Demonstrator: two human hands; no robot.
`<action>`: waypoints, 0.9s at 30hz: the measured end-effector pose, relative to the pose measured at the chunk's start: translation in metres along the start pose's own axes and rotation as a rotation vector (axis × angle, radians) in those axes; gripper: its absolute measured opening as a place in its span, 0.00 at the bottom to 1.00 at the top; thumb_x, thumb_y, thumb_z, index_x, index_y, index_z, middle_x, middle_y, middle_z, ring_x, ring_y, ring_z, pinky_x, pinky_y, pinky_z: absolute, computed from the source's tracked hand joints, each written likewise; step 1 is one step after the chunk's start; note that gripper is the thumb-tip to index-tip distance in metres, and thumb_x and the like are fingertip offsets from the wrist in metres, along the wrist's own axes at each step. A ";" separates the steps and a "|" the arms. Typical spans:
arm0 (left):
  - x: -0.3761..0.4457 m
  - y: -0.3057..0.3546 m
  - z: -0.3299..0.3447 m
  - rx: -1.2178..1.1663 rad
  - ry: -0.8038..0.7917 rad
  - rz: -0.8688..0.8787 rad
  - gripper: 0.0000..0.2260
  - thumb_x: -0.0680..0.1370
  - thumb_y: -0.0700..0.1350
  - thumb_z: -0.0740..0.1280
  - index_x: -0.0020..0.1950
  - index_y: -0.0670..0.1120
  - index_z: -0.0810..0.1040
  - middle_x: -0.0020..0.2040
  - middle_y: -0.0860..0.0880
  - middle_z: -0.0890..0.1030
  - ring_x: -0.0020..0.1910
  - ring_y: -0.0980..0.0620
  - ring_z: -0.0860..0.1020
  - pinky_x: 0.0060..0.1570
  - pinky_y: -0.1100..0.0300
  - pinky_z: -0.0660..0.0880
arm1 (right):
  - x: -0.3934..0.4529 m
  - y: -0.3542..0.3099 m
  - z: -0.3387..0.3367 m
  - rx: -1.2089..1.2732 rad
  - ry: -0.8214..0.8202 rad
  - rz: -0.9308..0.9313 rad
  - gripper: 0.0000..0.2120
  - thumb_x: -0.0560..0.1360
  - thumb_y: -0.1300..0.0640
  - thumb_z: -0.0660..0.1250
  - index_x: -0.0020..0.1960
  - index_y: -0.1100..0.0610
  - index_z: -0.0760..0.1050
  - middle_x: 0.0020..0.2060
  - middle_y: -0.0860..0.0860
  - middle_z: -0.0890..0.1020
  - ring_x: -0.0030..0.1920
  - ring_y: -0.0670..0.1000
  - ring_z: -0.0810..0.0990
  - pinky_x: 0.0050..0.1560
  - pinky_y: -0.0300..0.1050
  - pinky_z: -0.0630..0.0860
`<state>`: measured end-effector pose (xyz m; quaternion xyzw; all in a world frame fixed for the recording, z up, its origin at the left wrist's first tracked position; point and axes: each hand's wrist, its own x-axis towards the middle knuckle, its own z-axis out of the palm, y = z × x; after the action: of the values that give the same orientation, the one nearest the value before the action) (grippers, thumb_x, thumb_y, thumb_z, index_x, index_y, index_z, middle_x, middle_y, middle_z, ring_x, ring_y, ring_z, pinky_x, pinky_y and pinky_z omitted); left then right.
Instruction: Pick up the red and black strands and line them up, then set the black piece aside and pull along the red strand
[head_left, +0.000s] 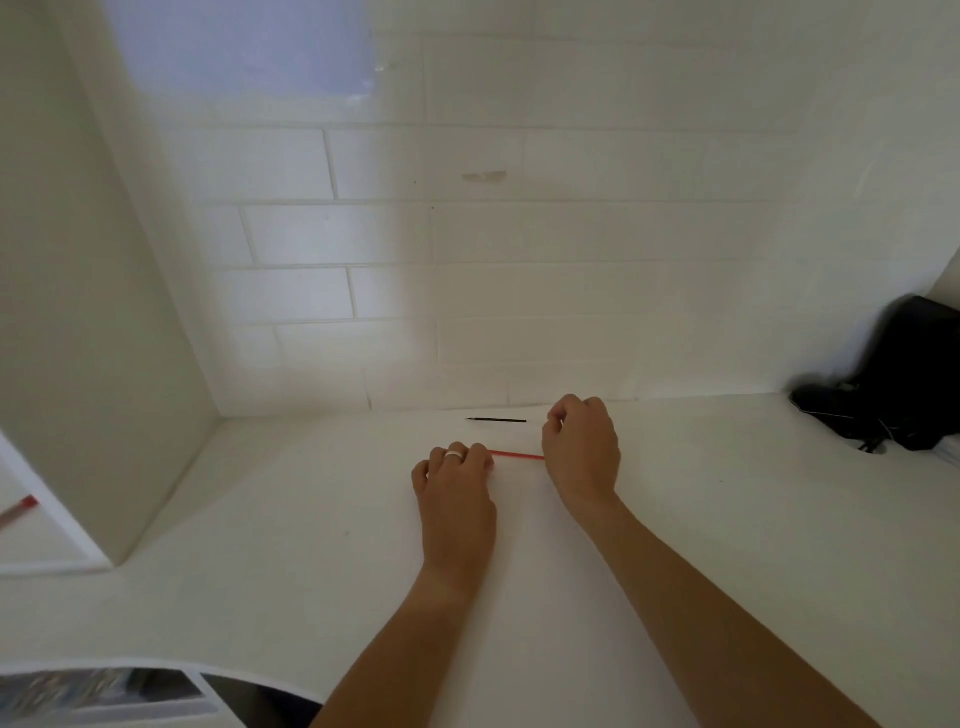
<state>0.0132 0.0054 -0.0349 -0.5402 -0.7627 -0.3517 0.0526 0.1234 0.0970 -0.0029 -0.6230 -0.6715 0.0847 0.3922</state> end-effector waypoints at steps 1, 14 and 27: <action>0.000 0.000 0.000 -0.002 -0.001 -0.003 0.18 0.71 0.28 0.59 0.50 0.47 0.80 0.45 0.51 0.80 0.50 0.48 0.75 0.55 0.60 0.59 | -0.001 0.003 0.001 -0.061 -0.013 -0.030 0.04 0.76 0.62 0.65 0.47 0.56 0.78 0.47 0.52 0.76 0.43 0.54 0.77 0.38 0.45 0.69; -0.001 0.000 -0.004 0.004 0.043 -0.111 0.21 0.66 0.27 0.60 0.51 0.46 0.80 0.46 0.48 0.80 0.49 0.45 0.75 0.56 0.53 0.66 | -0.001 0.014 -0.003 -0.166 -0.266 -0.344 0.08 0.80 0.57 0.65 0.51 0.52 0.83 0.48 0.48 0.80 0.52 0.51 0.75 0.46 0.46 0.77; -0.004 0.001 -0.008 0.133 0.058 -0.231 0.18 0.68 0.27 0.60 0.52 0.42 0.78 0.49 0.43 0.79 0.51 0.41 0.75 0.57 0.50 0.70 | -0.046 0.036 -0.028 -0.317 0.011 -0.440 0.17 0.64 0.75 0.69 0.47 0.57 0.77 0.38 0.51 0.78 0.39 0.54 0.76 0.35 0.44 0.72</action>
<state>0.0135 -0.0024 -0.0298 -0.4336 -0.8396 -0.3197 0.0694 0.1644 0.0525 -0.0251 -0.5162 -0.7935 -0.1122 0.3023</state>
